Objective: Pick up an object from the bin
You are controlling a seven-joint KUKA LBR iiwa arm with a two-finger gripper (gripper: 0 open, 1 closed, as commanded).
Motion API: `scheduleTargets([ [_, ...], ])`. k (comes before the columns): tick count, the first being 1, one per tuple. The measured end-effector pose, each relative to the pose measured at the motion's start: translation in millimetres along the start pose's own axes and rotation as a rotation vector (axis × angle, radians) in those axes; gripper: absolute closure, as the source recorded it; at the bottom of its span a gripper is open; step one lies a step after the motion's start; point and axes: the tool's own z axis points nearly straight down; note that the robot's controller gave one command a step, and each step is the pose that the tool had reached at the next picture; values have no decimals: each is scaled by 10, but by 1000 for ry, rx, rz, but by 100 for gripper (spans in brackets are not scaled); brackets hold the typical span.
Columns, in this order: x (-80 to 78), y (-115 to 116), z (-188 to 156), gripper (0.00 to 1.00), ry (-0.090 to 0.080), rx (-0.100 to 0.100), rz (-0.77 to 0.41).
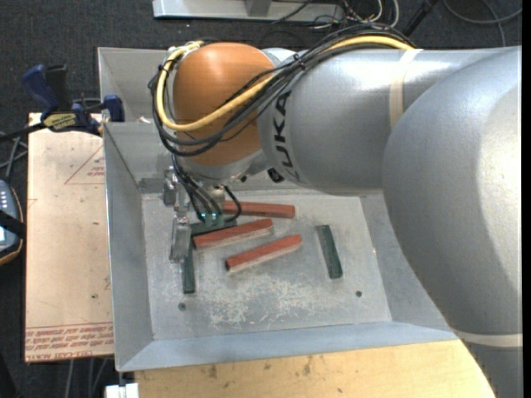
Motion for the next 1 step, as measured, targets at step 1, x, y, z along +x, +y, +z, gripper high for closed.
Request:
scheduleTargets([
  [1,-21,-11,-50,0,-8,-1,3],
])
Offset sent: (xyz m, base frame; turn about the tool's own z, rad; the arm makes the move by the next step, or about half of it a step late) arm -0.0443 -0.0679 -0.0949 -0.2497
